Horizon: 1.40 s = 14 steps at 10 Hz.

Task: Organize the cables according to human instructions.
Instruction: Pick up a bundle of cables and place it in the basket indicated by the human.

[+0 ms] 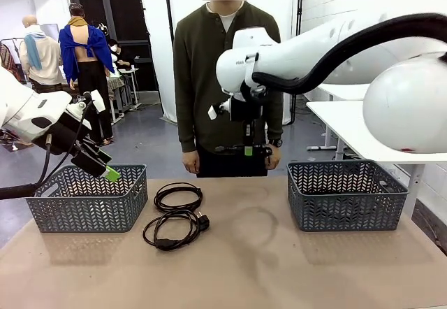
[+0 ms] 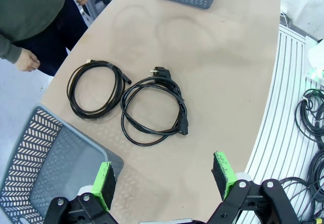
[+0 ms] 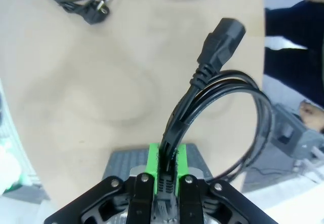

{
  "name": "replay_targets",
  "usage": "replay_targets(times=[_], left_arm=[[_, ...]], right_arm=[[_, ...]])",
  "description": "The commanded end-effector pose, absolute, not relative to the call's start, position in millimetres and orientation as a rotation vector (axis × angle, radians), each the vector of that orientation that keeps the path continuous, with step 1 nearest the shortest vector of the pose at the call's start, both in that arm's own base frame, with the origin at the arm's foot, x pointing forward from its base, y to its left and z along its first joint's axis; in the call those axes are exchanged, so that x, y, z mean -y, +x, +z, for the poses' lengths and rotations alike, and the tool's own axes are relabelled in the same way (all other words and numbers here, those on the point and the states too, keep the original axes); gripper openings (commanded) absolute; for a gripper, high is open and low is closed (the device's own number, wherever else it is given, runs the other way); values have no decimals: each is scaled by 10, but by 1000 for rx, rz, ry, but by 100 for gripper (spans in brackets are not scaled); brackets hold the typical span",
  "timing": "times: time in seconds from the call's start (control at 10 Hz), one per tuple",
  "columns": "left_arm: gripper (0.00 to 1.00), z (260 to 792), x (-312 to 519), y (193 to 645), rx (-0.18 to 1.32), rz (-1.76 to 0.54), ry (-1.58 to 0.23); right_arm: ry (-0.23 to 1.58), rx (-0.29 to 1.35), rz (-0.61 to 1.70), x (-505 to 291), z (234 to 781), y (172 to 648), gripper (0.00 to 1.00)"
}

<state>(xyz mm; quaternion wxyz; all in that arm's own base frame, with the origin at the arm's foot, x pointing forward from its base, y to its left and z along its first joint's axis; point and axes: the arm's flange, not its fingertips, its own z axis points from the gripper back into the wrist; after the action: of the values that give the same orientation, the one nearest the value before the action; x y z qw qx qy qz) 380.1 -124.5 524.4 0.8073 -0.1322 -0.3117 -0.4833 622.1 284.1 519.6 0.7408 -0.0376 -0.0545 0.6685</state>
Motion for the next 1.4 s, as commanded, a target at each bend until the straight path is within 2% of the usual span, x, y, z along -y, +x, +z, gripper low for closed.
replay_targets(times=[0.0, 0.5, 1.3], left_arm=[[100, 5224, 1221, 3812, 672, -1043, -302], [100, 5224, 1221, 3812, 672, -1043, -302], [100, 5224, 1221, 3812, 672, -1043, -302]], right_arm=[[-154, 174, 1535, -2525, 5297, 5901, 0], [-198, 213, 1593, -1833, 5502, 5561, 0], [-153, 167, 1475, -1025, 5446, 5361, 0]])
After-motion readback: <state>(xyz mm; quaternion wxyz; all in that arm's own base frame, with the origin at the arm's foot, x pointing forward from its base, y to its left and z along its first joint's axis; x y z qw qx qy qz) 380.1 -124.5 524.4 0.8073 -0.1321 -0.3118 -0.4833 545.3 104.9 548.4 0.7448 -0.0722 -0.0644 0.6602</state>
